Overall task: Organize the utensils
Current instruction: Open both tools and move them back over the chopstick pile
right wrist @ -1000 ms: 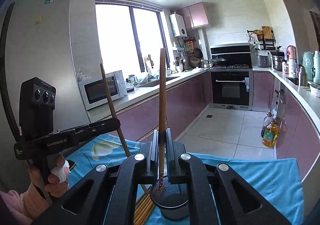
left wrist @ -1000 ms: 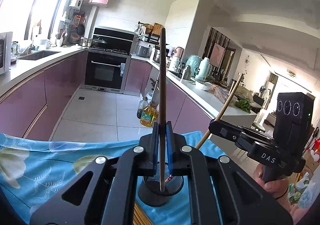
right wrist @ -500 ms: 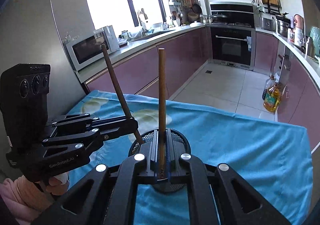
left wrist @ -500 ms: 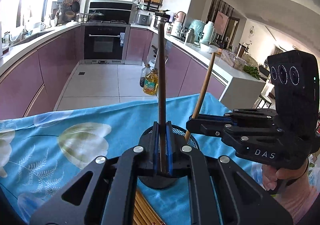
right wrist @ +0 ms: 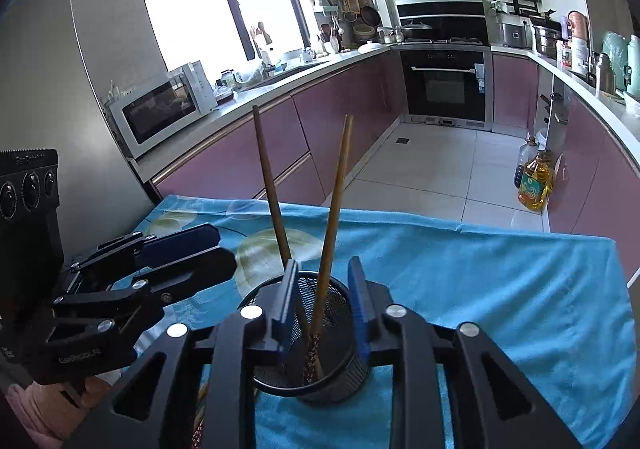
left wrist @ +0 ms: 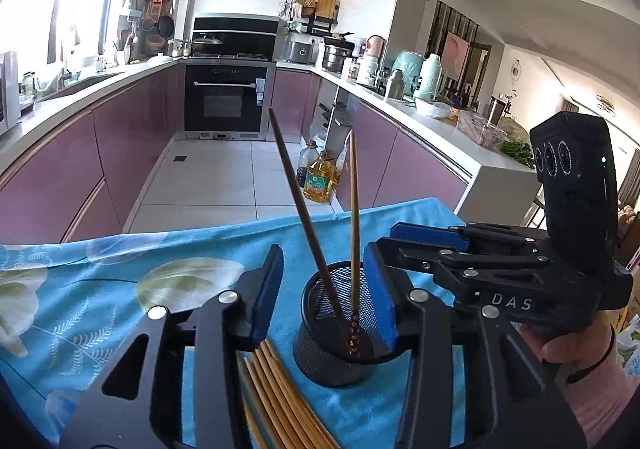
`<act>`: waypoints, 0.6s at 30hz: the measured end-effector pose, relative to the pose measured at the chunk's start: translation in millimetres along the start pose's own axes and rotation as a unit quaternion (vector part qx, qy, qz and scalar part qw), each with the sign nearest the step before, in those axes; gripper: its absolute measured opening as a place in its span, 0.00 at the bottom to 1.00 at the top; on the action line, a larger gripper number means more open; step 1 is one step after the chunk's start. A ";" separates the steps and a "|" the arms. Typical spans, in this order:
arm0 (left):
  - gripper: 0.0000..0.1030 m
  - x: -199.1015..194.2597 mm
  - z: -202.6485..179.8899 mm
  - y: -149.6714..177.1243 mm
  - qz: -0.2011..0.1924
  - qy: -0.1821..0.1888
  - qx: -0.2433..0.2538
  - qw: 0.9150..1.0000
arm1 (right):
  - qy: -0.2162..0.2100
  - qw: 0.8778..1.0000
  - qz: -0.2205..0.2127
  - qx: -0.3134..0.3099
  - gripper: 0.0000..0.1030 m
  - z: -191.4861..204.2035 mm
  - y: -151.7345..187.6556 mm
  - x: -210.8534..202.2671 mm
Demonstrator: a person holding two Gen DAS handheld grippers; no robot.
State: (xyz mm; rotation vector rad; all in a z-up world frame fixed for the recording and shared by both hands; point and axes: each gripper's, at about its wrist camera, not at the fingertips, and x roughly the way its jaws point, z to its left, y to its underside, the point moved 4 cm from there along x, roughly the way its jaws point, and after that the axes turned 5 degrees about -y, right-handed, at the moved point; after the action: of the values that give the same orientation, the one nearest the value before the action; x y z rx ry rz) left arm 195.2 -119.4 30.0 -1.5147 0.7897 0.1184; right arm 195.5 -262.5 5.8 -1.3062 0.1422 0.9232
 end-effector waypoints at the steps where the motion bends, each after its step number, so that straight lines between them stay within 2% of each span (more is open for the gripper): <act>1: 0.44 -5.4 4.0 0.1 -0.005 -0.006 -0.002 1.000 | 0.001 1.000 -0.005 -0.001 0.31 1.3 -0.5 -3.4; 5: 0.50 -30.4 17.5 8.2 -0.026 -0.030 0.004 0.999 | -0.009 0.999 -0.029 -0.020 0.32 13.9 7.2 -26.2; 8: 0.53 -43.4 24.4 26.9 -0.018 -0.045 0.022 0.999 | -0.037 0.998 -0.030 -0.036 0.37 29.1 20.4 -37.5; 12: 0.54 -41.6 34.1 69.7 0.030 -0.067 0.049 0.996 | -0.066 0.996 0.017 -0.055 0.39 51.6 55.6 -26.1; 18: 0.53 -26.7 47.6 132.8 0.101 -0.069 0.050 0.991 | -0.065 0.992 0.103 -0.037 0.38 60.3 106.3 19.2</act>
State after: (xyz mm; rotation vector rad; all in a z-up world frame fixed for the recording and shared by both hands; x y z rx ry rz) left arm 122.5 -51.9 -73.9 -1.3150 0.8236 0.3267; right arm 115.0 -203.5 -67.5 -1.3121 0.1448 1.1949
